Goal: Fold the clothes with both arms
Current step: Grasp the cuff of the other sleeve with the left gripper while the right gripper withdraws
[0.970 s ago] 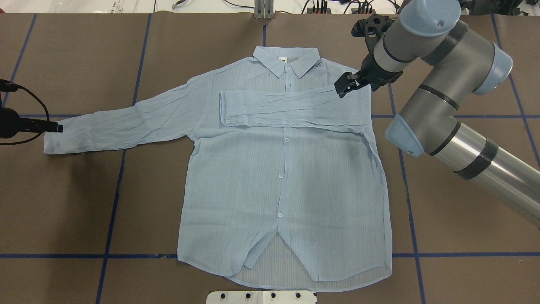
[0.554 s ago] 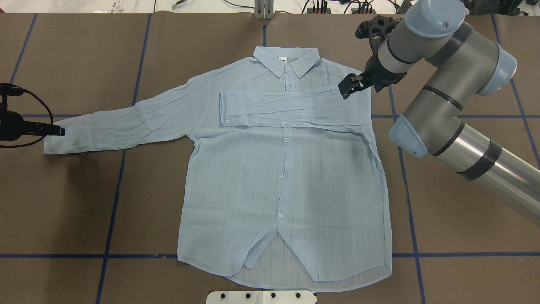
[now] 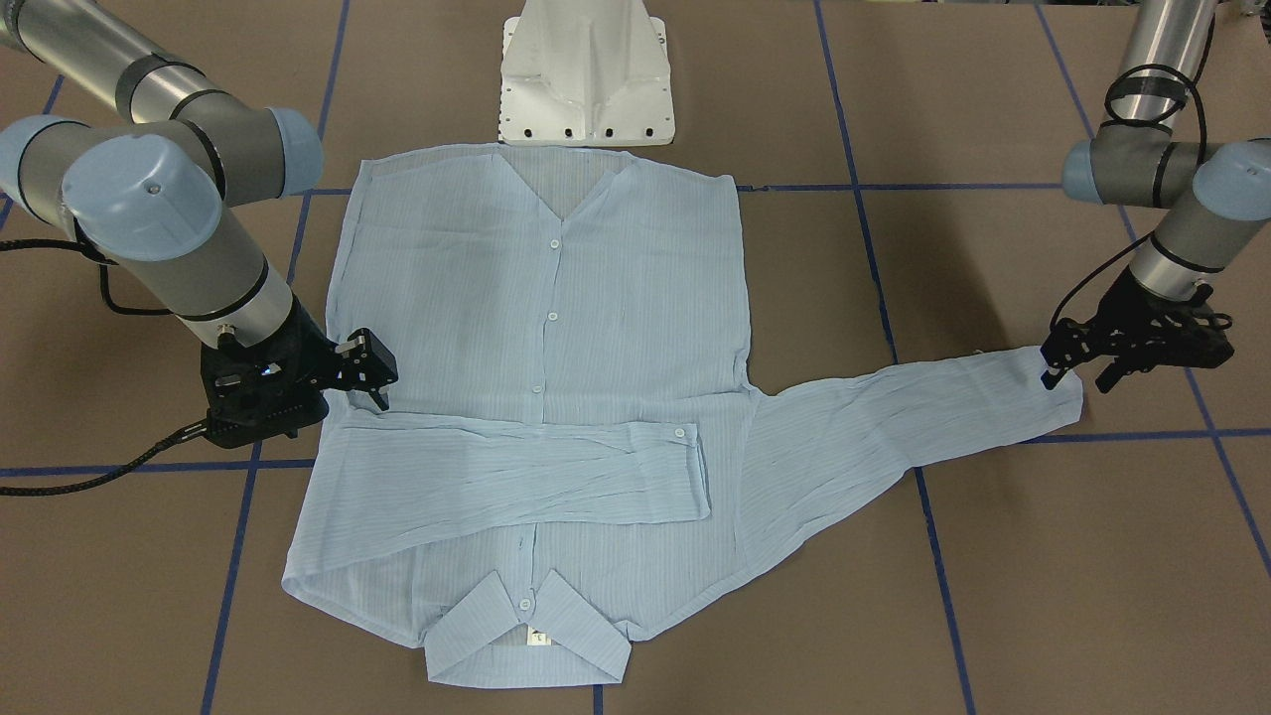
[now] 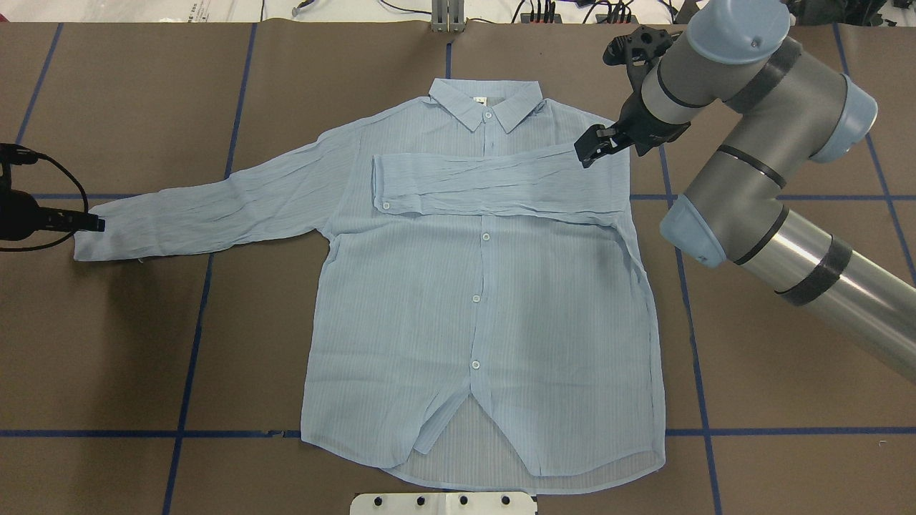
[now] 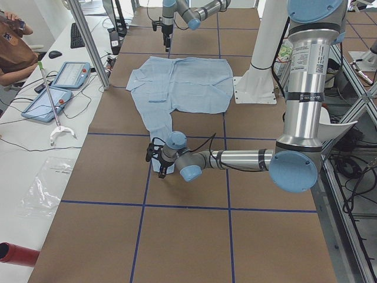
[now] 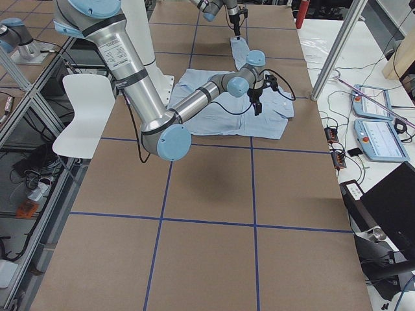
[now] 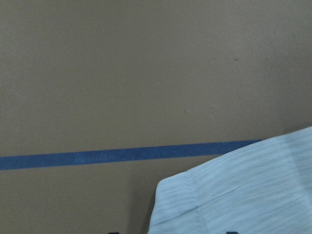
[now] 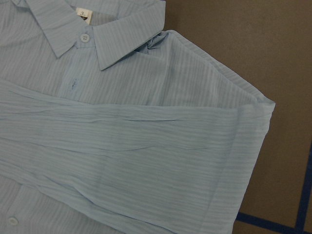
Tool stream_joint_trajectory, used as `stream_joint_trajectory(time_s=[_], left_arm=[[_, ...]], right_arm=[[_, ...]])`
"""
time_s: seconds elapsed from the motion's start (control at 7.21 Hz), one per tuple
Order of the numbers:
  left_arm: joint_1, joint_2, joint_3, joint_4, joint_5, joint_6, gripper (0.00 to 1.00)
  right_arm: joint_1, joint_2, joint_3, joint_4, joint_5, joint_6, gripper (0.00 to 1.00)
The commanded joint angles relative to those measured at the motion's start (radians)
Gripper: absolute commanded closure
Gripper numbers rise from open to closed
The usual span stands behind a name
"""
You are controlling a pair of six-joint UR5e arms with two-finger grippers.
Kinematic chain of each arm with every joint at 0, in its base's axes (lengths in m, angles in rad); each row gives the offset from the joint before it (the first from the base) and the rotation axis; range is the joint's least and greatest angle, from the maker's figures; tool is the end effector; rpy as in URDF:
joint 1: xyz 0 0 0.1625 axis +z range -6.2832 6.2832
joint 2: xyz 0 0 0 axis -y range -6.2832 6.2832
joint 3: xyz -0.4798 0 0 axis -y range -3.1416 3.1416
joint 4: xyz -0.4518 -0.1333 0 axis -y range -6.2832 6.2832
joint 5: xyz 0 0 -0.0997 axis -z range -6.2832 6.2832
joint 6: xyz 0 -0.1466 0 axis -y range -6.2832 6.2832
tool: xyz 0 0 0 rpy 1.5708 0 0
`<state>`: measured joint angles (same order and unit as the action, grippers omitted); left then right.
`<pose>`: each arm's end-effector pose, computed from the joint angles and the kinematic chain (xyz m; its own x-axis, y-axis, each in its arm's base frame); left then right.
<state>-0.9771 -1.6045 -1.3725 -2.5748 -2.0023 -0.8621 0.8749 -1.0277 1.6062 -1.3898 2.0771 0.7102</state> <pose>0.2914 -0.5604 0.7308 0.6604 0.0783 -0.7469 0.1962 0.9420 0.2723 -0.4567 -0.6437 0.3506 0.6497 -0.2565 0.7156 0.0545 0.9546 0.2928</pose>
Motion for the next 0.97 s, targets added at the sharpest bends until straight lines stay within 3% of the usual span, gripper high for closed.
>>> stream_joint_trajectory(time_s=[0.0, 0.28, 0.55, 0.83], left_arm=[[0.000, 0.000, 0.006, 0.002, 0.002, 0.000, 0.35], [0.000, -0.002, 0.004, 0.002, 0.005, -0.003, 0.40], [0.002, -0.002, 0.003, 0.007, 0.005, -0.006, 0.56], [0.009, -0.003, 0.003, 0.008, 0.005, -0.006, 0.62]], right_arm=[[-0.001, 0.000, 0.000, 0.000, 0.000, 0.000, 0.00], [0.001, -0.002, 0.000, 0.000, 0.000, 0.000, 0.00], [0.002, -0.009, 0.000, 0.002, 0.000, -0.002, 0.00], [0.004, -0.011, 0.000, 0.002, -0.002, -0.002, 0.00]])
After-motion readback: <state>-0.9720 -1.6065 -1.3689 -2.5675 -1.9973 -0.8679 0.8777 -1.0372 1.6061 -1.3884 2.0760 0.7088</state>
